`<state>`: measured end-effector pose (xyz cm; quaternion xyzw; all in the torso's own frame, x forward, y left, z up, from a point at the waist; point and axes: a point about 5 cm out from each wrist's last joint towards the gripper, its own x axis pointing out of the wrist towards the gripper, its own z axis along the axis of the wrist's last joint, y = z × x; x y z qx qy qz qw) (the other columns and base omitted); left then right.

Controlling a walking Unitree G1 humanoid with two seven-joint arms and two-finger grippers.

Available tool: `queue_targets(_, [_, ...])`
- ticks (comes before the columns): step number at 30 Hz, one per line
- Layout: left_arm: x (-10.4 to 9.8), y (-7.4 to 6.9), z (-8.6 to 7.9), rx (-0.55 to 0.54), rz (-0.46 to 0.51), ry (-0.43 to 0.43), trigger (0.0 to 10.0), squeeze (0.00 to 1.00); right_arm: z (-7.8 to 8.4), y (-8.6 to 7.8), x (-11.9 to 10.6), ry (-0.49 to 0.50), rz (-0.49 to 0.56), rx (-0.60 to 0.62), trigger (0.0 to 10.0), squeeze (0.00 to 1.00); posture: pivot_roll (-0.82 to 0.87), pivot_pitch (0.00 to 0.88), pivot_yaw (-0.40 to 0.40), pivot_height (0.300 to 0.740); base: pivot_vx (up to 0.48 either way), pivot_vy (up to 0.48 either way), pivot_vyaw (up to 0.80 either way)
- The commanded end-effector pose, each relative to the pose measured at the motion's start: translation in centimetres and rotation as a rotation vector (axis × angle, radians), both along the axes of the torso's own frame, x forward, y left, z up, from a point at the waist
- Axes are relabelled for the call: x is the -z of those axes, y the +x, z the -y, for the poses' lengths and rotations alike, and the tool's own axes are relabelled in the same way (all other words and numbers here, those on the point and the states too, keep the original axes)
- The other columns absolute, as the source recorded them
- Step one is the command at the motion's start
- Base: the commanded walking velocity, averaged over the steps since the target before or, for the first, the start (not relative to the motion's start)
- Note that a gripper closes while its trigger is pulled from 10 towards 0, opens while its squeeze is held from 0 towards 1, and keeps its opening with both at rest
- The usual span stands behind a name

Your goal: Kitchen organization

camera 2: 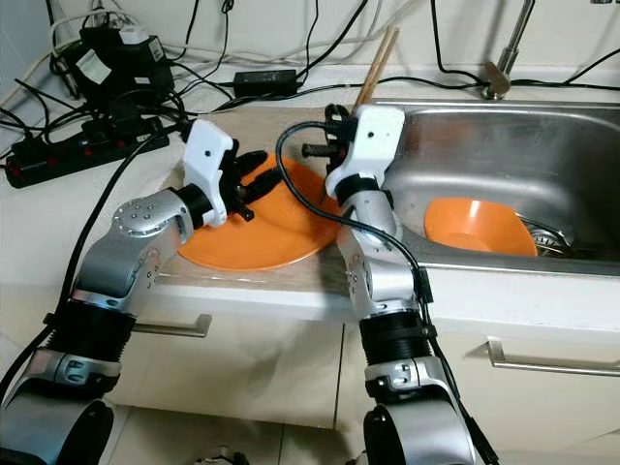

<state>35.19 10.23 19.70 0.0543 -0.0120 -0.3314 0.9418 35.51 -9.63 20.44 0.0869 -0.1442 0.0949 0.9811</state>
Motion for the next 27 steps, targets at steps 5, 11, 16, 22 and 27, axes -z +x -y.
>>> queue_targets(5, [0.4,0.3,-1.3,-0.082,-0.001,-0.017,10.0,0.0,1.9,-0.3,0.3,-0.083,0.038,0.095,10.0,0.0,-0.01,0.03,0.089,0.715,0.0,0.0,0.0])
queue_targets(11, [0.9,0.1,-1.4,-0.097,-0.007,-0.018,10.0,0.0,3.7,-0.5,-0.4,-0.192,0.121,0.191,10.0,0.0,-0.01,0.028,0.09,0.715,0.0,0.0,0.0])
queue_targets(16, [1.0,0.0,-1.4,-0.101,-0.01,-0.019,10.0,0.0,4.7,-0.3,-1.3,-0.228,0.166,0.24,10.0,0.0,-0.01,0.021,0.089,0.715,0.0,0.0,0.0])
queue_targets(22, [1.2,0.0,-1.4,-0.102,-0.015,-0.021,10.0,0.0,5.5,-0.1,-1.4,-0.277,0.19,0.276,10.0,0.0,-0.01,0.016,0.088,0.715,0.0,0.0,0.0])
queue_targets(27, [1.3,0.0,-1.5,-0.107,-0.015,-0.018,10.0,0.0,6.1,0.0,-1.5,-0.283,0.197,0.303,10.0,0.0,-0.01,0.014,0.088,0.715,0.0,0.0,0.0])
